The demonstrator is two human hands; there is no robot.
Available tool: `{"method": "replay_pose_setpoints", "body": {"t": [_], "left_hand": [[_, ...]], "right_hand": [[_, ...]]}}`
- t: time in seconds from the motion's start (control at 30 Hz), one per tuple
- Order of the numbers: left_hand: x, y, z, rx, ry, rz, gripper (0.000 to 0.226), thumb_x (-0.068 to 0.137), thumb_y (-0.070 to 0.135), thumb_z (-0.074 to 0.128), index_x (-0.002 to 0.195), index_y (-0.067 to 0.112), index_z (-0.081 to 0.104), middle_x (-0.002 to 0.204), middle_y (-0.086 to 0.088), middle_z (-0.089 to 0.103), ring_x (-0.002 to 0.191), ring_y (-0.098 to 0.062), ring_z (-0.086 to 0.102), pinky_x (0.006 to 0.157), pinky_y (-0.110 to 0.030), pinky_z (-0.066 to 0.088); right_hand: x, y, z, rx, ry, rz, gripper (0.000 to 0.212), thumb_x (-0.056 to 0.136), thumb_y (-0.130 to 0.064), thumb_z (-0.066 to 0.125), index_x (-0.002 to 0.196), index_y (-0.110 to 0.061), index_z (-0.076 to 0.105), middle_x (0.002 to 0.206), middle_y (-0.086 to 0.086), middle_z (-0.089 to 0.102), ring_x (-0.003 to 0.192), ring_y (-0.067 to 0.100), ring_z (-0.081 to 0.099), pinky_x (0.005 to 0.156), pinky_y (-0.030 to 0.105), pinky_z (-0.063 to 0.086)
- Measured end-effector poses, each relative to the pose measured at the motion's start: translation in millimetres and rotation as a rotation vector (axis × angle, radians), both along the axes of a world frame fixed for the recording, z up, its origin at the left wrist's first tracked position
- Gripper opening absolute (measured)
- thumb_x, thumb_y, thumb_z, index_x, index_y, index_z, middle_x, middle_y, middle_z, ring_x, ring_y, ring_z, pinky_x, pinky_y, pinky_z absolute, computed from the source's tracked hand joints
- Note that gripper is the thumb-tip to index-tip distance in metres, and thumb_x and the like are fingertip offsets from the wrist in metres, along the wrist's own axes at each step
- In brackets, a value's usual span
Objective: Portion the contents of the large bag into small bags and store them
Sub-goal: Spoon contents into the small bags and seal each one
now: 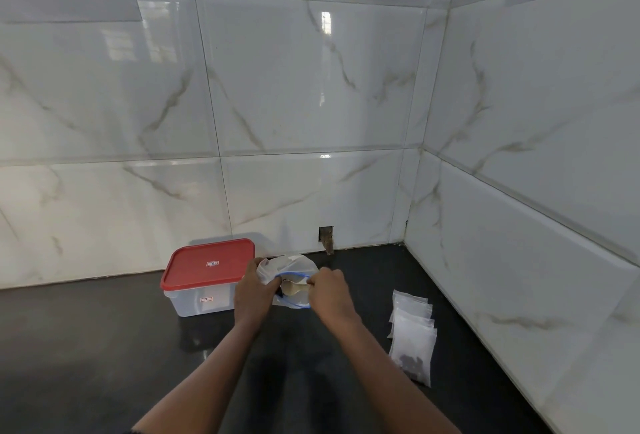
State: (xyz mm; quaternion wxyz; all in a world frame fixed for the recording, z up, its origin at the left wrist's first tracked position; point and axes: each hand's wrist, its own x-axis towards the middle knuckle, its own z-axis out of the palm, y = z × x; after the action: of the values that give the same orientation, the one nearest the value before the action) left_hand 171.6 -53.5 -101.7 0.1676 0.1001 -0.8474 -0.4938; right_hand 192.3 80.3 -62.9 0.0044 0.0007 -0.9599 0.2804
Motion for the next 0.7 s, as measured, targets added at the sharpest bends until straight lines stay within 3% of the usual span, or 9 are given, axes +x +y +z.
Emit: {"method": "replay_pose_setpoints", "body": {"t": [0.2,0.33,0.4,0.5,0.7], "left_hand": [[0,-4,-4,0.012,0.026,0.000,0.045,0.081,0.025,0.070,0.121,0.016,0.051,0.112,-0.007,0.064,0.089,-0.017,0.054,0.076,-0.028,0.044],[0,-5,-1,-0.005,0.029,-0.003,0.044,0.082,0.024,0.069,0.121,0.015,0.051,0.111,-0.009,0.064,0.090,-0.019,0.055,0.076,-0.028,0.046],[-1,-6,-2,-0.026,0.028,-0.004,0.044,0.082,0.024,0.069,0.121,0.015,0.050,0.112,-0.009,0.064,0.092,-0.021,0.057,0.076,-0.028,0.046],[-1,-7,-5,-0.047,0.029,0.001,0.044,0.082,0.024,0.069,0.121,0.017,0.051,0.111,-0.008,0.064,0.093,-0.021,0.057,0.076,-0.027,0.044],[-5,-10,-10,-0.049,0.025,0.018,0.044,0.082,0.024,0.069,0.121,0.014,0.051,0.112,-0.010,0.064,0.098,-0.025,0.059,0.077,-0.028,0.045]], "right_hand": [[-15,-30,-22,-0.046,-0.089,0.003,0.029,0.097,-0.006,0.043,0.121,0.000,0.057,0.123,0.015,0.060,0.112,0.022,0.059,0.090,0.028,0.047],[-24,-35,-35,-0.234,-0.079,-0.113,0.028,0.097,-0.006,0.037,0.112,-0.004,0.060,0.103,0.008,0.062,0.098,0.017,0.059,0.082,0.027,0.051],[-20,-38,-31,-0.387,-0.114,-0.159,0.031,0.096,-0.005,0.028,0.101,-0.008,0.059,0.091,0.006,0.055,0.098,0.022,0.056,0.086,0.033,0.050],[-21,-40,-28,-0.473,-0.186,-0.214,0.036,0.097,-0.004,0.026,0.117,0.003,0.056,0.109,0.019,0.053,0.115,0.032,0.053,0.096,0.037,0.045],[-25,-47,-24,-0.460,-0.210,-0.264,0.040,0.099,-0.002,0.024,0.128,0.004,0.050,0.132,0.018,0.049,0.119,0.028,0.051,0.095,0.030,0.044]]}}
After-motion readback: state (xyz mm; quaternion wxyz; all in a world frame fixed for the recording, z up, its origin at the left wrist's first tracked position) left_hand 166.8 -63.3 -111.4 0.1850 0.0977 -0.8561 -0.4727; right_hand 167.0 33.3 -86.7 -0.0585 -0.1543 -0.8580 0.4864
